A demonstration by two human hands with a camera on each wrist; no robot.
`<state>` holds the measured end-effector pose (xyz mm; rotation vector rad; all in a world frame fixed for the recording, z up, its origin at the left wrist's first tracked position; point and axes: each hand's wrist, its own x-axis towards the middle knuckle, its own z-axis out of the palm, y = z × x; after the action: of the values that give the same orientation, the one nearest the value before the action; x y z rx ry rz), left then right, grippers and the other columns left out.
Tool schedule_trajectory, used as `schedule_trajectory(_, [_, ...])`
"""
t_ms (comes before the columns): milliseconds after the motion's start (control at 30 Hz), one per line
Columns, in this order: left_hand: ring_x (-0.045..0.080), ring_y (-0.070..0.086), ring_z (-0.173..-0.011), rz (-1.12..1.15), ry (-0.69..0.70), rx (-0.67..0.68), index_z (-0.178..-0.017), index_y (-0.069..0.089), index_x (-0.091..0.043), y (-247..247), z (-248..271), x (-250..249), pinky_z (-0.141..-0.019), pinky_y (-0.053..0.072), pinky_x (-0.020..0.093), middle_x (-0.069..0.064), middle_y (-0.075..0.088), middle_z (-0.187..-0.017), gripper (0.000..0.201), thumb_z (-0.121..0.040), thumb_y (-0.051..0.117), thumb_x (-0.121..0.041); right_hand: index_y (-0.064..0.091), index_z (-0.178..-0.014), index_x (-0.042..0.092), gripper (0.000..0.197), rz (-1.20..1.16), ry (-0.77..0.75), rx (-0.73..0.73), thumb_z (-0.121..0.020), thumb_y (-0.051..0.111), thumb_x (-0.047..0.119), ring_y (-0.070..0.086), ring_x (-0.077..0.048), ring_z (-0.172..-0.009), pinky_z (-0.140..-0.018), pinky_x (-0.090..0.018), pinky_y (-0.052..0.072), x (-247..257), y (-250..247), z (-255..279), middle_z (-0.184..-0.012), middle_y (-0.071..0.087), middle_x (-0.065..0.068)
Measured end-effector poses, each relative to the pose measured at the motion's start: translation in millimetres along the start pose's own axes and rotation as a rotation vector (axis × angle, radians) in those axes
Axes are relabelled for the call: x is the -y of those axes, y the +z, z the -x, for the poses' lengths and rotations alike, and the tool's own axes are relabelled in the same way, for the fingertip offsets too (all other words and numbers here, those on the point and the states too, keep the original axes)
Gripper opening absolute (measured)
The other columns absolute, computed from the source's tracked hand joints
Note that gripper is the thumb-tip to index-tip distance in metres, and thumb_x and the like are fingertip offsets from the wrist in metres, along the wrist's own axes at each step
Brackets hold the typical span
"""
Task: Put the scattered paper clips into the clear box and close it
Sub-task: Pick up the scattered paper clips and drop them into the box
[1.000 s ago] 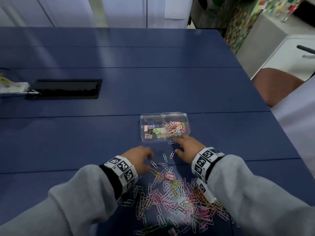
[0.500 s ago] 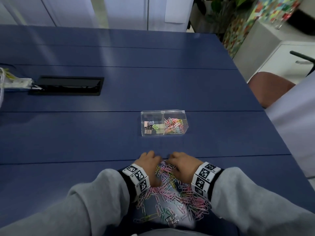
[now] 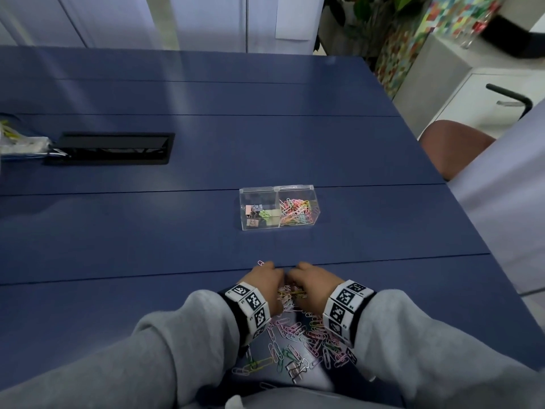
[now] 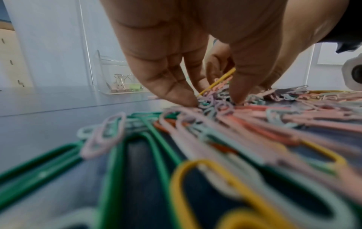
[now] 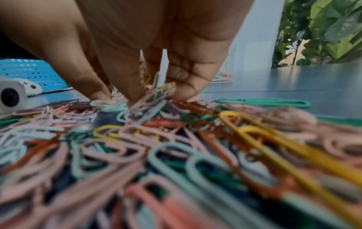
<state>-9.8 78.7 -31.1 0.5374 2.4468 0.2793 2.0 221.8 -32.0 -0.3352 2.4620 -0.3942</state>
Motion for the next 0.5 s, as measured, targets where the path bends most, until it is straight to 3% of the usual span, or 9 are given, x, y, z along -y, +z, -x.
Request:
schedule_trajectory(133, [0.028, 0.054, -0.112, -0.030, 0.014, 0.048, -0.113, 0.056, -0.011, -2.2, -3.0, -5.0, -0.092, 0.045, 0.034, 0.009, 0.050, -0.122, 0.032, -0.082, 0.062, -0.014, 0.054, -0.115, 0.018, 0.037, -0.007, 0.014, 0.014, -0.080, 0.060, 0.013, 0.053, -0.027, -0.110, -0.088, -0.030, 0.043, -0.3, -1.7, -1.1, -0.118, 0.051, -0.008])
schedule_trajectory(267, [0.027, 0.056, -0.109, -0.009, -0.011, 0.083, -0.107, 0.058, -0.011, -8.7, -5.4, -2.7, -0.088, 0.046, 0.032, 0.009, 0.057, -0.119, 0.025, -0.083, 0.061, -0.014, 0.060, -0.102, 0.016, 0.024, -0.009, 0.020, -0.003, -0.078, 0.061, 0.012, 0.054, -0.025, -0.101, -0.086, -0.031, 0.043, -6.0, -7.0, 0.9, -0.109, 0.055, -0.006])
schedule_trajectory(367, [0.024, 0.057, -0.096, 0.055, -0.028, 0.060, -0.089, 0.056, -0.018, -13.9, -5.5, 5.8, -0.078, 0.046, 0.030, 0.006, 0.060, -0.105, 0.011, -0.082, 0.062, -0.013, 0.064, -0.094, 0.016, 0.015, -0.052, 0.041, -0.060, -0.080, 0.060, 0.014, 0.057, -0.020, -0.092, -0.085, -0.029, 0.048, -13.5, -14.8, 2.7, -0.091, 0.054, 0.003])
schedule_trajectory(500, [0.015, 0.054, -0.082, 0.178, -0.073, -0.035, -0.065, 0.047, -0.027, -15.4, -6.2, 26.4, -0.069, 0.043, 0.024, -0.004, 0.058, -0.088, 0.026, -0.078, 0.064, -0.013, 0.066, -0.084, 0.020, 0.005, -0.255, 0.106, -0.197, -0.081, 0.064, 0.018, 0.058, -0.011, -0.076, -0.070, -0.021, 0.048, -20.8, -36.0, 6.4, -0.077, 0.059, 0.010])
